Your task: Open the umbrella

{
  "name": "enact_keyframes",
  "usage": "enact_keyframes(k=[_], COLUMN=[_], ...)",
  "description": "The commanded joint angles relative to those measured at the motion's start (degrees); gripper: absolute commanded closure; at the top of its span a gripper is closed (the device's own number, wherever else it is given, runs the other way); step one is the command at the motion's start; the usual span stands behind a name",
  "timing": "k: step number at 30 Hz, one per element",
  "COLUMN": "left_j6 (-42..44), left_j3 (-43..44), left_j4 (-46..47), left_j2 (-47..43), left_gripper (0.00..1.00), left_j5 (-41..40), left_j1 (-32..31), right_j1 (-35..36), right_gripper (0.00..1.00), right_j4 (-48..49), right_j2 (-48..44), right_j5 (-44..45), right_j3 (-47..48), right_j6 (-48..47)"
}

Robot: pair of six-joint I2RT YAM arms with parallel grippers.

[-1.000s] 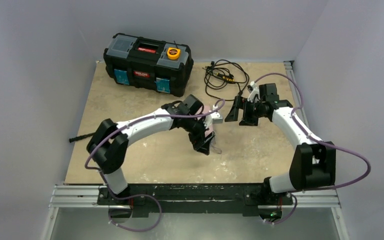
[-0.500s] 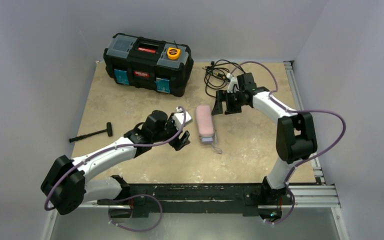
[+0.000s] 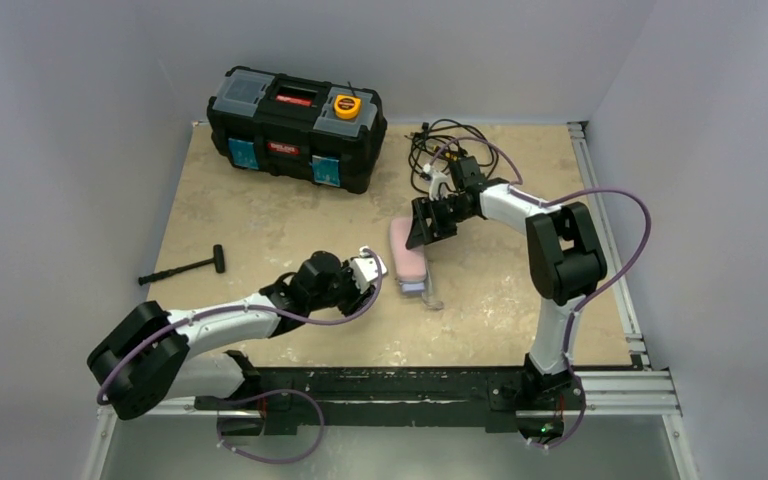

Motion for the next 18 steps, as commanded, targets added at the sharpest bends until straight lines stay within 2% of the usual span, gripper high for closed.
enact_keyframes(k=[1, 8, 18], left_j6=[0.05, -1.29, -1.27], left_j3=[-2.86, -1.74, 0.04], left_j4=[11.81, 19.77, 28.04], left_j2=[3.14, 11.09, 18.92], left_gripper=[0.60, 0.63, 0.66], left_j5=[-1.94, -2.46, -2.52], left_j1=[-1.69, -5.98, -7.97], right_j1=[0.80, 0.76, 0.76], right_gripper=[0.41, 0.48, 0.52], right_j4=[-3.19, -3.76, -2.03], right_j2=[0.65, 1.44, 0.69], right_j5=[-0.71, -2.42, -2.85], right_j3=[-3.47, -6.07, -9.40], right_j6=[-7.55, -9.69, -8.71])
